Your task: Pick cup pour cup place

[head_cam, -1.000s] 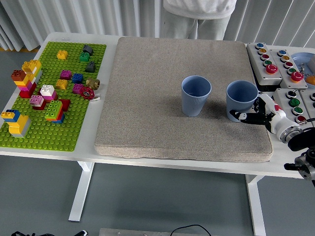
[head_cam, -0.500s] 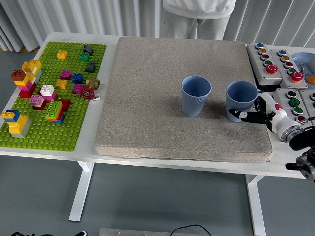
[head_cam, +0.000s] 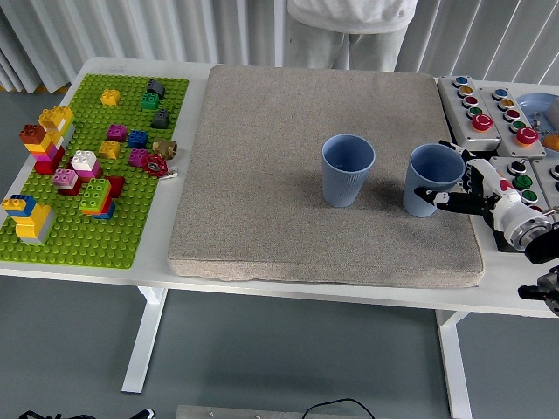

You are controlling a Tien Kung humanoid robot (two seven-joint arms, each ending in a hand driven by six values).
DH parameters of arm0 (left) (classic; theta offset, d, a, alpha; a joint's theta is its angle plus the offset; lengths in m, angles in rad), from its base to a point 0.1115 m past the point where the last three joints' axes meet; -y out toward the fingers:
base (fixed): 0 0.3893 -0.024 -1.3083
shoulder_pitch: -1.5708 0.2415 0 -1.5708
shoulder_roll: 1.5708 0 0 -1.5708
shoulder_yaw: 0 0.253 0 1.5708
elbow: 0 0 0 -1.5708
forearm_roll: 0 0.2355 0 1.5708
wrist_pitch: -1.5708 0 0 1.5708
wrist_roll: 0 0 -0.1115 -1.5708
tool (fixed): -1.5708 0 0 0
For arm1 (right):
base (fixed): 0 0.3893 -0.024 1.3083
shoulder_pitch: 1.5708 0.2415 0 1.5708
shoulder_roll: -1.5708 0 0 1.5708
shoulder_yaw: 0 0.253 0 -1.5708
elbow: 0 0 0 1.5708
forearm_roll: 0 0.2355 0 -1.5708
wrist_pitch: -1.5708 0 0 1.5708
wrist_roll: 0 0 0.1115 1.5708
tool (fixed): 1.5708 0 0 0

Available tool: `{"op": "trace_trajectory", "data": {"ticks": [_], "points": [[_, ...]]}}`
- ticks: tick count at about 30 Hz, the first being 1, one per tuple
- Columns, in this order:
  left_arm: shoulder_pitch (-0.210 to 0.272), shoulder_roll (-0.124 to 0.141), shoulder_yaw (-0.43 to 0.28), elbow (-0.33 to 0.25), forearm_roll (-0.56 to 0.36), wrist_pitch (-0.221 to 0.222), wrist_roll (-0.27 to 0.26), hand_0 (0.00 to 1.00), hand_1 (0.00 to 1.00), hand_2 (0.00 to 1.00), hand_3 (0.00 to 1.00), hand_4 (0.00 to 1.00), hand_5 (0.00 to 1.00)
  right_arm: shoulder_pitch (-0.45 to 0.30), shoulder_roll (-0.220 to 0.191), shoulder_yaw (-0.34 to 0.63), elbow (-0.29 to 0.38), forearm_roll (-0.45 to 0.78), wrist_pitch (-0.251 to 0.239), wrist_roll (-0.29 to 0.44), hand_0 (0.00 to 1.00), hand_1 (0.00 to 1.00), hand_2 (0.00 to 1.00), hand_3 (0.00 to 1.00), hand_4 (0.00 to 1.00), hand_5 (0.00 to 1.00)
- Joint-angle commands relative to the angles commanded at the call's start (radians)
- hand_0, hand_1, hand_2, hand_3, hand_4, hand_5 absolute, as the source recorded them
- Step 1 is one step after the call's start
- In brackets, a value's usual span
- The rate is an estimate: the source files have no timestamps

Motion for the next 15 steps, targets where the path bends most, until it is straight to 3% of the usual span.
{"op": "trace_trajectory", "data": {"ticks": [15], "points": [[0.004,0.000,0.004,0.000,-0.007,0.000,-0.001,0.783,0.817,0.834,0.762,0.500,0.998,-0.029,-0.034,0.016,0.027,-0.001,0.005,-0.002,0.966,0.929,0.998,0.993,0.879,0.320]]}}
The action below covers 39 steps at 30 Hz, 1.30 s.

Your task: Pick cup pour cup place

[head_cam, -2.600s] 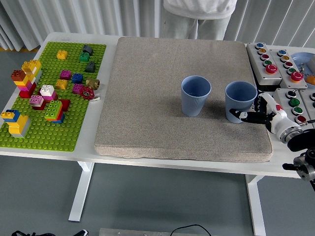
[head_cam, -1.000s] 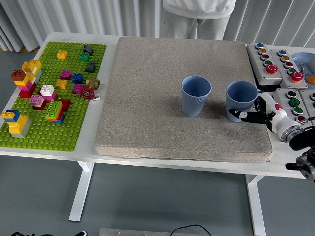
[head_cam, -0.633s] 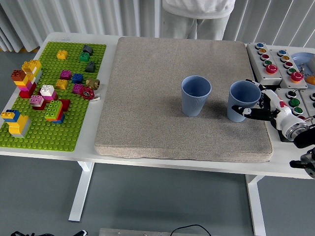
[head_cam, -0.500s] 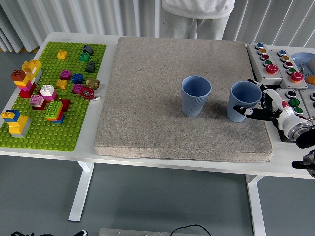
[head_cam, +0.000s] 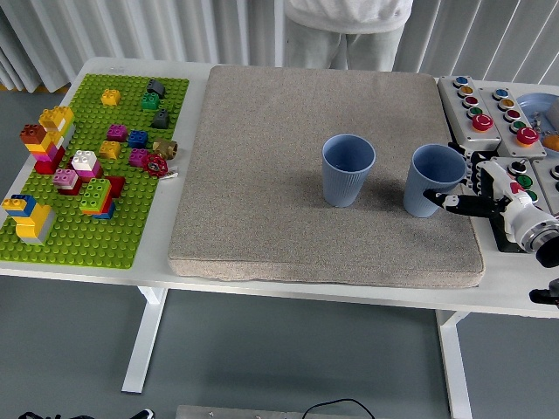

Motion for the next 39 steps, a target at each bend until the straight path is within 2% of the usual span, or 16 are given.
{"op": "trace_trajectory", "data": {"ticks": [7,8,25,33,36,39], "points": [[0.006,0.001,0.000,-0.001,0.001,0.000,0.002,0.783,0.817,0.834,0.762,0.500,0.998,-0.013,-0.007,-0.008,0.010,0.025,-0.010,-0.003,0.967,0.928,0.998,0.986,0.882,0.337],[0.007,0.001,0.000,-0.001,0.002,0.000,0.002,0.783,0.817,0.833,0.762,0.500,0.998,-0.014,-0.008,-0.009,0.012,0.033,-0.007,-0.004,0.969,0.928,0.998,0.975,0.921,0.736],[0.009,0.003,0.009,-0.001,-0.008,0.000,-0.003,0.784,0.817,0.833,0.761,0.502,0.998,-0.037,-0.039,0.030,0.037,0.049,0.013,-0.007,0.974,0.927,0.998,0.972,0.917,0.753],[0.006,0.004,0.011,0.000,-0.010,0.000,-0.004,0.784,0.818,0.833,0.761,0.502,0.998,-0.065,-0.059,0.080,0.044,0.044,0.022,-0.009,0.977,0.929,0.998,0.970,0.908,0.739],[0.006,0.004,0.012,0.000,-0.011,-0.001,-0.005,0.784,0.818,0.833,0.761,0.502,0.998,-0.078,-0.070,0.095,0.055,0.041,0.023,-0.010,0.977,0.929,0.998,0.970,0.908,0.739],[0.005,0.005,0.016,0.001,-0.017,0.000,-0.008,0.784,0.818,0.833,0.761,0.503,0.998,-0.110,-0.094,0.118,0.095,0.034,0.026,-0.011,0.975,0.927,0.998,0.966,0.902,0.721]]}}
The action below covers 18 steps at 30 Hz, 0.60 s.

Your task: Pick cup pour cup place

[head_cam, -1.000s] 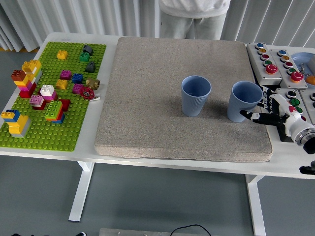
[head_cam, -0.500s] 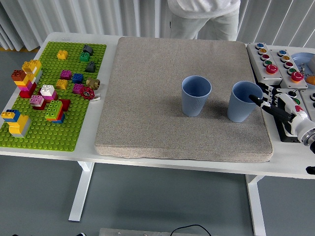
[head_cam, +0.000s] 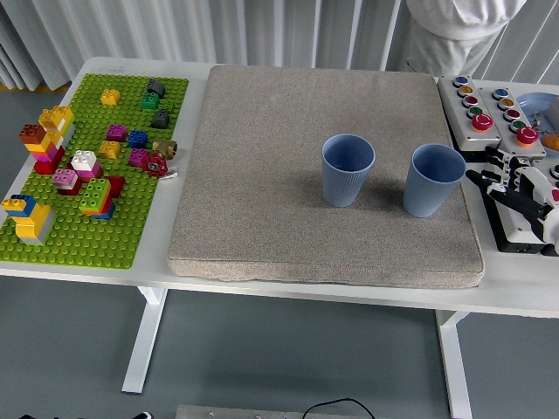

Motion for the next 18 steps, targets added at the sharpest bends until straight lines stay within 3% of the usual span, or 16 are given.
{"op": "trace_trajectory", "data": {"ticks": [6,18], "points": [[-0.001,0.003,0.001,0.000,0.000,0.000,0.000,0.784,0.817,0.832,0.761,0.503,0.998,0.005,-0.018,0.071,0.054,0.008,-0.009,0.004,0.979,0.922,0.998,0.956,0.900,0.713],[0.006,0.019,0.003,-0.002,-0.005,0.000,0.002,0.784,0.817,0.831,0.761,0.503,0.998,0.112,-0.112,0.131,0.131,0.056,-0.014,0.001,0.974,0.921,0.998,0.955,0.897,0.709]]}}
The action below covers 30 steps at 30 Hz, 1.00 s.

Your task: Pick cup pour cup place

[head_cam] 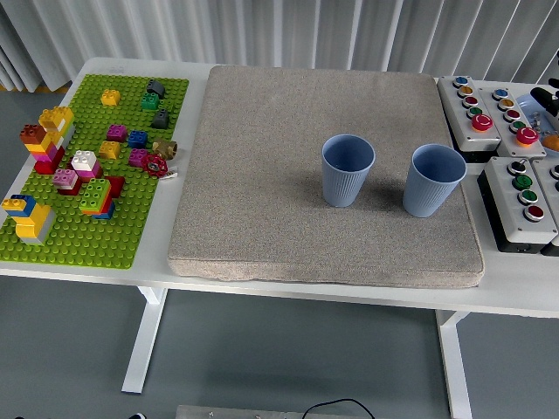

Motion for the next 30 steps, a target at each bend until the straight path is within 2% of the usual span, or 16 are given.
{"op": "trace_trajectory", "data": {"ticks": [3,5,8,15,26,30], "points": [[0.004,0.003,0.001,-0.001,-0.005,0.001,-0.001,0.784,0.817,0.831,0.761,0.503,0.998,0.032,-0.005,-0.003,0.018,0.022,-0.015,0.010,0.974,0.921,0.998,0.955,0.897,0.709],[0.006,0.004,-0.001,-0.001,-0.003,0.001,0.001,0.784,0.817,0.829,0.761,0.503,0.998,0.046,0.001,-0.009,0.021,0.044,-0.022,0.019,0.938,0.896,0.970,0.938,0.896,0.679],[0.005,0.003,-0.003,-0.001,-0.002,0.001,0.002,0.784,0.817,0.829,0.761,0.503,0.998,0.077,0.024,-0.016,0.015,0.097,-0.036,0.043,0.938,0.896,0.970,0.938,0.896,0.679],[0.002,0.001,0.009,0.000,-0.021,0.003,-0.006,0.784,0.817,0.829,0.761,0.503,0.998,0.130,0.040,-0.024,0.008,0.136,-0.041,0.056,0.931,0.882,0.967,0.935,0.894,0.675],[-0.007,-0.006,0.003,0.001,-0.011,0.004,-0.005,0.784,0.817,0.830,0.761,0.502,0.998,0.186,0.098,-0.023,-0.042,0.228,-0.024,0.070,0.930,0.881,0.968,0.935,0.887,0.660],[-0.007,-0.007,0.002,0.000,-0.008,0.004,-0.004,0.784,0.817,0.829,0.761,0.502,0.998,0.191,0.113,-0.029,-0.067,0.310,0.005,0.080,0.919,0.869,0.960,0.927,0.877,0.635]]}}
